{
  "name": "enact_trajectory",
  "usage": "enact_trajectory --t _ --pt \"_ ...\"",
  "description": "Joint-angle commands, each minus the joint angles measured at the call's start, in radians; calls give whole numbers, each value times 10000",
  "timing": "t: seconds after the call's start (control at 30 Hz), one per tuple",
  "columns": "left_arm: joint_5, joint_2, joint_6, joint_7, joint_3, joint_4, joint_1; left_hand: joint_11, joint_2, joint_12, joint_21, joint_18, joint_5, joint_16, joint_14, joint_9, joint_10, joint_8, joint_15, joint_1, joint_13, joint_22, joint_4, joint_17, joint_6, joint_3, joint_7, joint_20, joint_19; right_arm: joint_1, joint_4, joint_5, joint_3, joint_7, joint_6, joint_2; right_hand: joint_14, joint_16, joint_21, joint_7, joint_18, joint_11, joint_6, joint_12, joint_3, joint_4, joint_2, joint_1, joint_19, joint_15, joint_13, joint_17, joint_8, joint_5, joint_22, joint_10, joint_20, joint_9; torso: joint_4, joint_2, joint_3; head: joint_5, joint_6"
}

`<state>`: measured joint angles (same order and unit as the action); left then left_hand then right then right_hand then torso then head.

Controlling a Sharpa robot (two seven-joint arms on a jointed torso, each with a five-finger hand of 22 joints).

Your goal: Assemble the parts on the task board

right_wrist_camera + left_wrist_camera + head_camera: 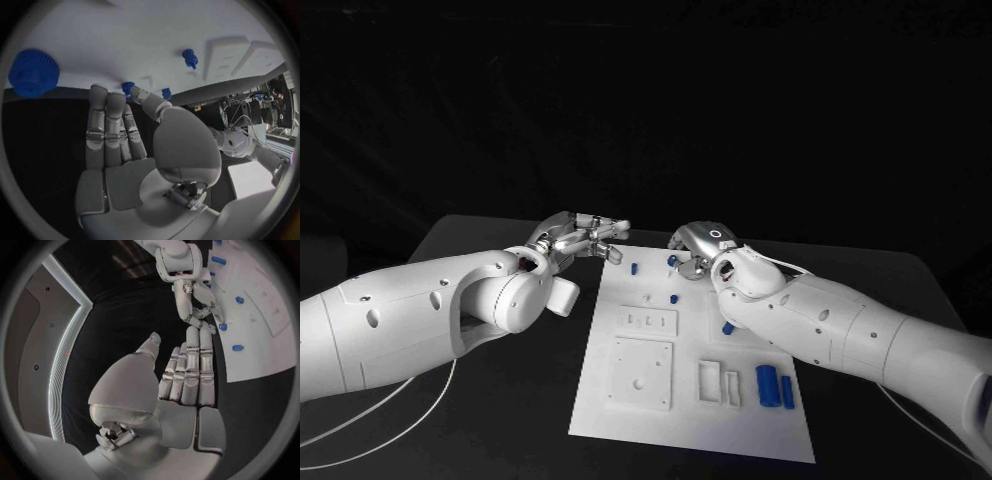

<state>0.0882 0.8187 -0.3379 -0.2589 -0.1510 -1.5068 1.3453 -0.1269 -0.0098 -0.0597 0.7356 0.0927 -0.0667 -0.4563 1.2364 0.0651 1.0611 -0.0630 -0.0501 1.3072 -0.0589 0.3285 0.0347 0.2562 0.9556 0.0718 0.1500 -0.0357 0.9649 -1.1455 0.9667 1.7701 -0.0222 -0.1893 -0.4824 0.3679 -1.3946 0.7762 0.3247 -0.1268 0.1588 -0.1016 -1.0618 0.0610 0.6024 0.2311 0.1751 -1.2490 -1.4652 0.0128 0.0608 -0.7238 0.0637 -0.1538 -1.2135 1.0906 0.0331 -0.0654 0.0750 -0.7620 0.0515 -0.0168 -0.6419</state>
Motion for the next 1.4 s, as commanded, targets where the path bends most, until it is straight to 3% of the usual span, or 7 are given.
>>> enact_trajectory --t 0.03,0.5,0.67,0.9,1.0,1.2,1.4 --pt "-63 -29 177 -49 11 -3 16 30 -66 -9 53 13 -40 -18 -94 11 -64 4 -6 -31 -16 -9 13 -17 -86 42 15 22 -80 -2 -2 -184 -1 123 168 -23 19 21 -268 12 143 -73 144 -30 -349 -86 35 -186 -34 -112 -15 266 -12 16 166 -271 -104 16 10 -1 3 24 -9" --pt "-65 -6 182 -51 11 40 16 28 -69 -10 55 12 -42 -14 -95 11 -65 4 -8 -41 -16 -27 26 -20 -90 40 18 20 -80 8 740 -489 -27 215 -467 623 72 296 -575 -39 164 18 -24 -31 -94 -197 87 -99 -268 -33 -25 741 -7 -194 146 149 -52 13 15 17 -9 34 30" --pt "-66 72 179 -54 10 98 26 41 -54 -15 64 11 -42 -11 -100 16 -26 -3 -3 -19 -18 -50 24 -22 -61 54 3 20 -85 -4 1410 -1038 -413 119 -407 1394 15 374 -512 31 20 298 -241 -20 414 -372 142 211 -297 119 -13 719 -4 -270 11 1283 77 2 -100 37 0 19 104" --pt "-66 88 228 -63 9 294 93 53 -48 -10 64 4 -44 -5 -107 12 3 2 3 0 -16 -59 5 -26 -41 51 -13 26 -97 -114 1676 -2372 -905 216 388 2252 -36 335 -425 140 -413 922 -100 129 -1020 -502 105 76 -330 522 337 634 -10 -711 -41 3280 487 0 -245 79 -55 -84 149" --pt "-66 97 240 -63 8 367 102 53 -46 -10 74 2 -42 -7 -94 12 0 1 7 5 -16 -62 -5 -26 -44 45 -6 32 -88 -147 1609 -2939 -1022 374 913 2484 -84 447 71 150 -628 1130 412 2066 -2526 -535 -34 -215 -398 695 2175 434 29 -1077 -237 3412 713 -25 -284 96 -91 -106 165" --pt "-63 95 276 -58 7 424 108 56 -42 -10 88 0 -51 -7 -89 12 0 1 12 25 -16 -65 -24 -25 -42 44 -13 38 -83 -168 1388 -3319 -1107 601 1738 2637 50 1409 2318 157 -594 1015 530 7635 -3895 -646 -408 -237 -494 639 7998 -877 20 -1753 -1341 913 635 -104 -316 99 -145 -136 154" --pt "-53 77 306 -51 6 464 108 56 -42 -10 88 0 -51 -7 -89 12 0 1 12 25 -16 -65 -24 -25 -42 44 -13 38 -83 -170 1170 -2928 -1128 504 2227 2546 -242 2312 3819 137 -563 999 583 9331 -4430 -628 -447 -198 -527 550 10042 -2957 -1 -1964 -1806 1483 541 -136 -290 97 -122 -102 144"
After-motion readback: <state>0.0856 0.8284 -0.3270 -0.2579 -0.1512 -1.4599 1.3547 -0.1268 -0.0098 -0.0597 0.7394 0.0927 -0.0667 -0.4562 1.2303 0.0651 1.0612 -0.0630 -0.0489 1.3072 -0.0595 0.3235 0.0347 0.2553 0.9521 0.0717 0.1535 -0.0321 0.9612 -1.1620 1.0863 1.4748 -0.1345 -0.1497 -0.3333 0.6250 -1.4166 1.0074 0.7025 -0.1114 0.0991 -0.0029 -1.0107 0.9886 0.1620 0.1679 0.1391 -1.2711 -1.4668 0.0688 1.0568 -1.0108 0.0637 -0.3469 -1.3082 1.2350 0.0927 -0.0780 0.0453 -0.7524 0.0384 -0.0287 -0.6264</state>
